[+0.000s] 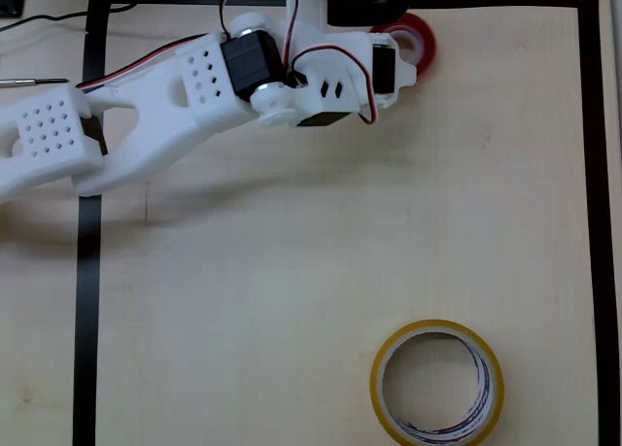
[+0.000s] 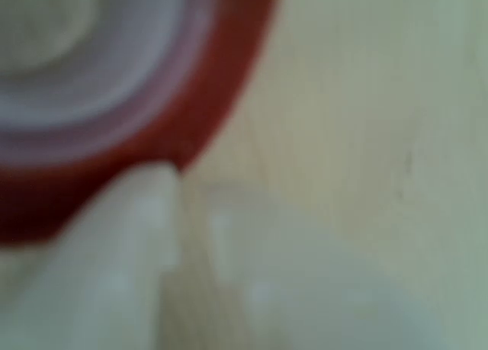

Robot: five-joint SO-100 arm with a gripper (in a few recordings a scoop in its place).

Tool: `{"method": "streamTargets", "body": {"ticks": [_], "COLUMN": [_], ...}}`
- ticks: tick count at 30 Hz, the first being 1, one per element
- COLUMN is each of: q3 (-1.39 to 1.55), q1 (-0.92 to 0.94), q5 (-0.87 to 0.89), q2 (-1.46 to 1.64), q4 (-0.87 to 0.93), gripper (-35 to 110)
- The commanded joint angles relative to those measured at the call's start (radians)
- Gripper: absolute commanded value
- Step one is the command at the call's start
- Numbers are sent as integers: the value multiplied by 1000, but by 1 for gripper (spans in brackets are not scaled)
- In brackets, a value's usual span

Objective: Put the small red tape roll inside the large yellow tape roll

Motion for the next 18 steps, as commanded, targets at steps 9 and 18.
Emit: {"method": "streamTargets", "body": {"ticks": [9, 18], "q3": [-38, -38], "q1": [78, 117], "q5": [21, 18], "q2": [118, 150], "q4": [141, 190], "gripper": [0, 0]}}
